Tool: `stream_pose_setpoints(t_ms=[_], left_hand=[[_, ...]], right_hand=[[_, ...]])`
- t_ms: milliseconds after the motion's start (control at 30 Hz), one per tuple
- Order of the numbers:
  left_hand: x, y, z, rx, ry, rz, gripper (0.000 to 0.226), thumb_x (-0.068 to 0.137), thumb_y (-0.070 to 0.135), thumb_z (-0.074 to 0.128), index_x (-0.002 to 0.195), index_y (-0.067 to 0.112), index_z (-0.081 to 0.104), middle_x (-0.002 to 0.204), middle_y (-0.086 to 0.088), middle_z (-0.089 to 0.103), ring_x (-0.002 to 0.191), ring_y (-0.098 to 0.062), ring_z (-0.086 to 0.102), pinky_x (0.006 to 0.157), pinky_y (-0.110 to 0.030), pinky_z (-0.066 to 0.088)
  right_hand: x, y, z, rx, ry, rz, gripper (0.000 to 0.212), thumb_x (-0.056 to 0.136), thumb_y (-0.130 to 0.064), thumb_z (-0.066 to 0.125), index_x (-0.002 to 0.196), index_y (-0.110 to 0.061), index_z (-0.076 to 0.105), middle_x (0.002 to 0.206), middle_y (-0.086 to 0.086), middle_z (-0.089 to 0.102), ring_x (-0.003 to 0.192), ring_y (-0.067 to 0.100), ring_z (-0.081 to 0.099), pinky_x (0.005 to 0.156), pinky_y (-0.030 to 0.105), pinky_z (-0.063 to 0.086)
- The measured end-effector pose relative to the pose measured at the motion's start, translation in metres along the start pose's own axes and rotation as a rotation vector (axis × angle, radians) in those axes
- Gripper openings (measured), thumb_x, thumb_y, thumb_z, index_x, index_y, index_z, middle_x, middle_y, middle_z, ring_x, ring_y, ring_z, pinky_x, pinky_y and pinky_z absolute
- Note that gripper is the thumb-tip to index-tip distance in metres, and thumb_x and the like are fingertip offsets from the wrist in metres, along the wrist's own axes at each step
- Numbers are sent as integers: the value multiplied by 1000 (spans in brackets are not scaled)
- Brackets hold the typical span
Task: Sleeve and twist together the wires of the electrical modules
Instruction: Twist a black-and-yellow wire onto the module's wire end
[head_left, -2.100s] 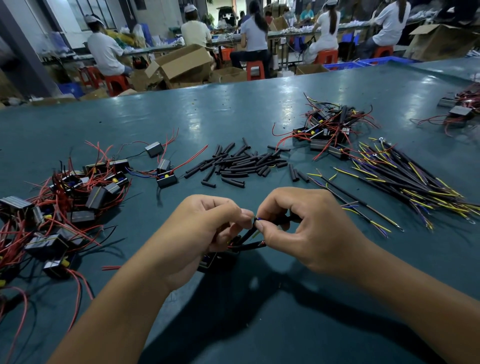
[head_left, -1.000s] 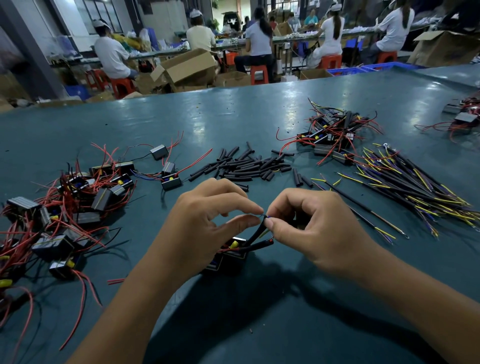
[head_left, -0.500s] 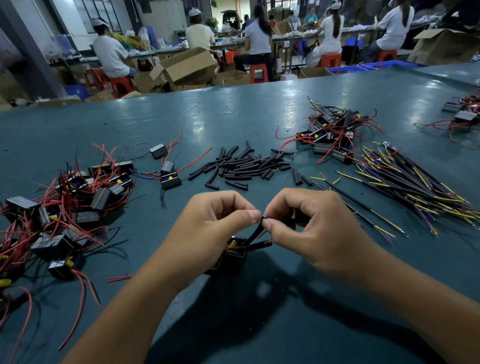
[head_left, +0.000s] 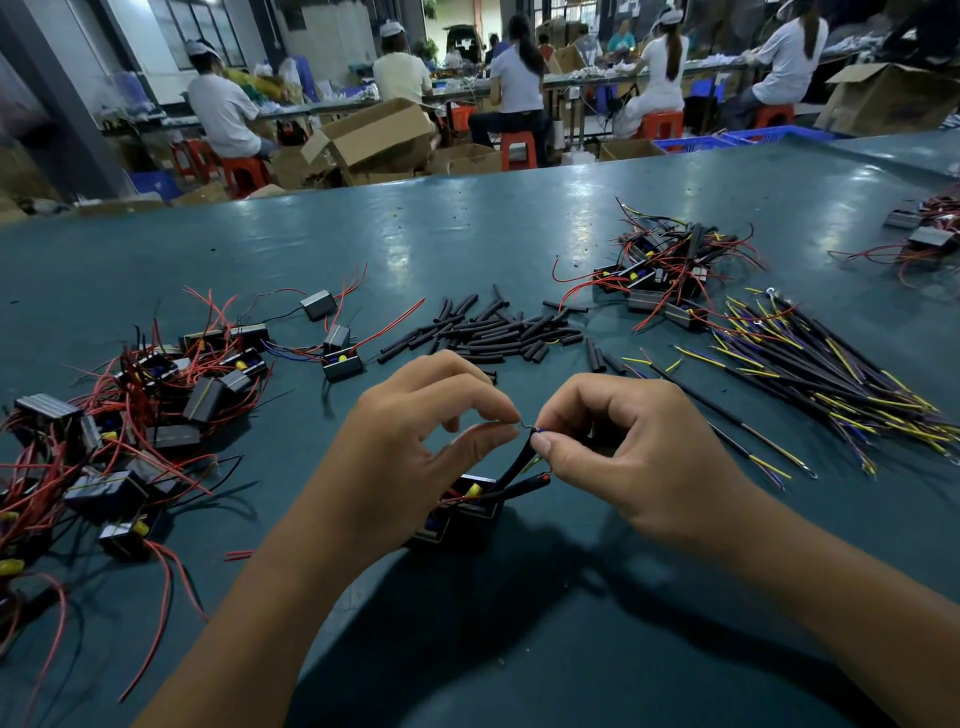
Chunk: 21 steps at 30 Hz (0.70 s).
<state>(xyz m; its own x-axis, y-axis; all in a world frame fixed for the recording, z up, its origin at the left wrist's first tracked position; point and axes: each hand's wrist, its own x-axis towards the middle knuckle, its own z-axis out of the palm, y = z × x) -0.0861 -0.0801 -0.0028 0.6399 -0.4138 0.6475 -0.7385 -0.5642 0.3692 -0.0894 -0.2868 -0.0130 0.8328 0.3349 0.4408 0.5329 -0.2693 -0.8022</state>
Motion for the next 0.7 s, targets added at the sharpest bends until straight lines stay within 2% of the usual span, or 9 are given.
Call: stream_pose_setpoints(t_ms=[233, 367, 467, 567, 700], left_hand=[[-1, -6, 5, 9, 21, 43, 13, 93, 27, 67, 94, 16, 74, 93, 8, 61, 84, -5, 55, 68, -26, 46], [0, -3, 5, 81, 15, 100, 7, 97, 26, 61, 97, 22, 67, 91, 3, 62, 84, -20, 59, 63, -44, 50], [0, -1, 5, 188, -6, 169, 2, 100, 25, 56, 99, 26, 57, 89, 1, 62, 78, -24, 56, 57, -45, 47], [0, 1, 5, 229, -31, 189, 3, 102, 26, 51, 99, 26, 54, 88, 1, 62, 76, -23, 53, 55, -44, 46], [-1, 3, 6, 119, -107, 60, 9, 103, 31, 45, 97, 29, 51, 91, 14, 53, 81, -14, 51, 64, -41, 46]], right_hand=[[0, -1, -1, -7, -8, -23, 9, 83, -20, 69, 74, -18, 66, 60, -15, 61, 52, 1, 51, 55, 9, 37], [0, -1, -1, 6, -7, -21, 10, 82, -18, 69, 73, -17, 66, 57, -18, 58, 51, 0, 50, 54, 7, 35], [0, -1, -1, 11, -8, -21, 9, 82, -16, 69, 73, -15, 66, 57, -17, 58, 51, 0, 49, 54, 7, 35], [0, -2, -1, 15, -10, -21, 9, 82, -17, 69, 73, -16, 66, 58, -16, 58, 51, 0, 49, 54, 7, 36], [0, -2, -1, 13, -8, -25, 9, 82, -17, 69, 73, -17, 65, 57, -17, 58, 51, 1, 49, 54, 8, 35]])
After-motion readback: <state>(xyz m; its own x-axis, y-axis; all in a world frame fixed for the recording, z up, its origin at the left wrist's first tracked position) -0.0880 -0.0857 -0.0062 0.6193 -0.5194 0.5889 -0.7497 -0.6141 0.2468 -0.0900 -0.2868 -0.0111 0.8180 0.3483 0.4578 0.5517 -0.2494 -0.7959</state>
